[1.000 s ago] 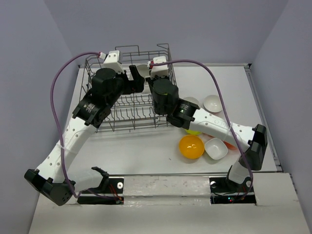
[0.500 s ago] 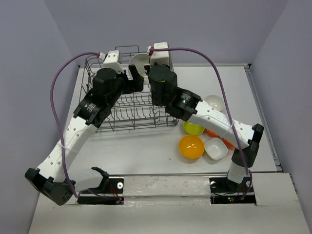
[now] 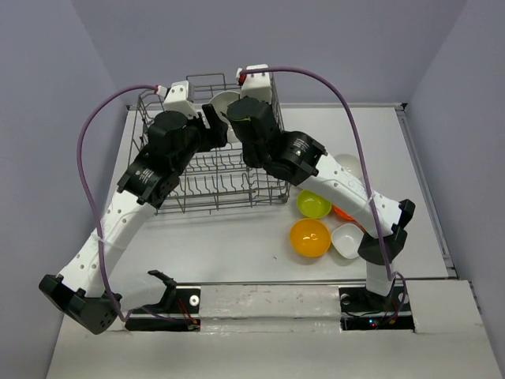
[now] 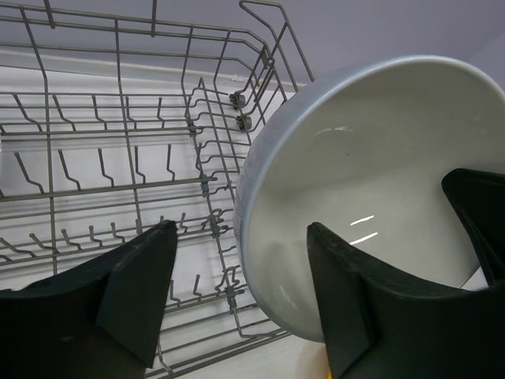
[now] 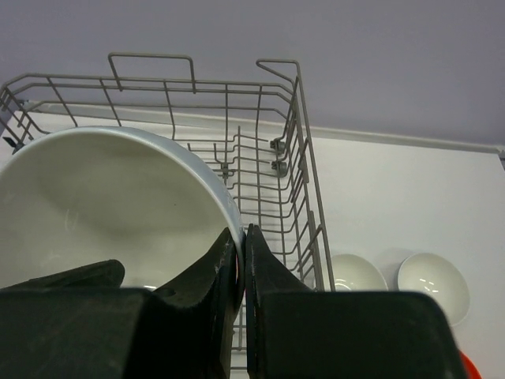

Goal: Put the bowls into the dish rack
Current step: Pass from the right arm to the left

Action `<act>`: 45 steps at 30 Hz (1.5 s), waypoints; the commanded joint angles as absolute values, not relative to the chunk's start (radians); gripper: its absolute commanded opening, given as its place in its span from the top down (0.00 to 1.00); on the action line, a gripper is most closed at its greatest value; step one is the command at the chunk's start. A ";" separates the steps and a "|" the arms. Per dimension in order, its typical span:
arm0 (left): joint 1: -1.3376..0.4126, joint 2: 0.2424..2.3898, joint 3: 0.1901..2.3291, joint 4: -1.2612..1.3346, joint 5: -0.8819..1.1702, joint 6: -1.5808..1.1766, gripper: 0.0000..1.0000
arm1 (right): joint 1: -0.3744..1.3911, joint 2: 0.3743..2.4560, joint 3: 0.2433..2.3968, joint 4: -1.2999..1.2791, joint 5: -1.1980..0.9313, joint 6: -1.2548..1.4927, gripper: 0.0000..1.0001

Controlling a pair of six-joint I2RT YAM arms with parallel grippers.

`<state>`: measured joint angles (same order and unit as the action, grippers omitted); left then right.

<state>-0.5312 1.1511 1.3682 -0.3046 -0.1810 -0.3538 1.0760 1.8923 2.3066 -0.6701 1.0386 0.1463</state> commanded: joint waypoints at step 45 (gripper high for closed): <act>-0.549 1.063 1.356 -0.232 -0.209 -0.437 1.00 | 1.086 1.844 2.237 -0.502 1.014 0.160 0.58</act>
